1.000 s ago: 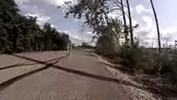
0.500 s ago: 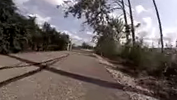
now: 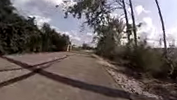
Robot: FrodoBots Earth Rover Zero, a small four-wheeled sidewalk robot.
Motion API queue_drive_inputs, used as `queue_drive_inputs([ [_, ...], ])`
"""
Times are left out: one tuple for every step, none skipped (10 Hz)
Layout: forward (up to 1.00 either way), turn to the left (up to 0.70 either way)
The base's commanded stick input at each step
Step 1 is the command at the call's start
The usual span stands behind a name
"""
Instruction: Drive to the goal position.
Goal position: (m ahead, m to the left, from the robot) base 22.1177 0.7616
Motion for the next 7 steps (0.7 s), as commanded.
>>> queue_drive_inputs([
  [0.7,0.0],
  [0.7,0.0],
  [0.7,0.0],
  [0.7,0.0],
  [0.7,0.0],
  [0.7,0.0],
  [0.7,0.0],
])
